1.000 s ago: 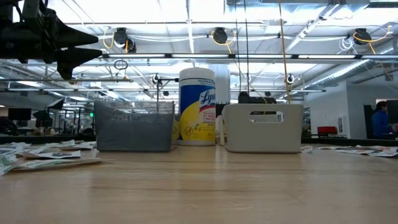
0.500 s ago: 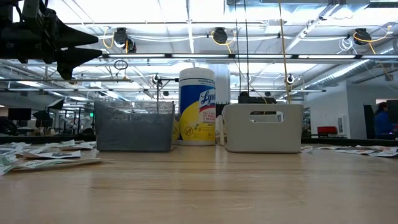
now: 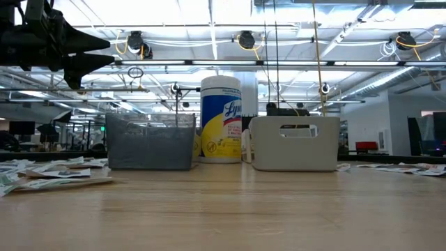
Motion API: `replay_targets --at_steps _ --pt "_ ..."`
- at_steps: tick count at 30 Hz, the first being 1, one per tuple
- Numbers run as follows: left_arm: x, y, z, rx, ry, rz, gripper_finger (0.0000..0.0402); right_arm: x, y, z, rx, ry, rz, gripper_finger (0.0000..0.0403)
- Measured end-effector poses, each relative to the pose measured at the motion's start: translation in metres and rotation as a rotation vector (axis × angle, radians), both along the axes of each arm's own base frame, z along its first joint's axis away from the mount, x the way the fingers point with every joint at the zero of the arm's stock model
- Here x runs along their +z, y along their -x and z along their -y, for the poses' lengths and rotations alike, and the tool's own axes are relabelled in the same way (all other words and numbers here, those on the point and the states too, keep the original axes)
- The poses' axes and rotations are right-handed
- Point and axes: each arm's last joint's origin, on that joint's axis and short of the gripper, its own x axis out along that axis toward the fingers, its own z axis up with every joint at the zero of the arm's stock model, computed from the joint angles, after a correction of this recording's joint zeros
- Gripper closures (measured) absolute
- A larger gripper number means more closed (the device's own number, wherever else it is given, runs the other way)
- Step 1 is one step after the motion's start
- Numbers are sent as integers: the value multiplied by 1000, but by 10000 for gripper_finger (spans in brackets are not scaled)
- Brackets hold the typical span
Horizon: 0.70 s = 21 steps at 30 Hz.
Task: Pick & Place First Aid Supplies
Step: Put the alcohol pad into the gray bin
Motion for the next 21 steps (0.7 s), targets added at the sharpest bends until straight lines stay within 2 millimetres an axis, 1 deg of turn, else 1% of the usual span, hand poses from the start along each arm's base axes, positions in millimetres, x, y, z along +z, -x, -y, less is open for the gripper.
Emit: replay_targets --at_steps 4,6,12,17,21 --pt "0 0 0 0 0 0 206 23 0 10 17 -36 -3 402" --pt "0 0 0 0 0 0 206 36 -2 13 8 -83 8 402" --pt "0 0 0 0 0 0 206 57 2 22 -5 -201 -10 402" --pt "0 0 0 0 0 0 206 66 4 27 -7 -237 -1 402" --pt "0 0 0 0 0 0 206 65 -2 35 10 -224 -19 402"
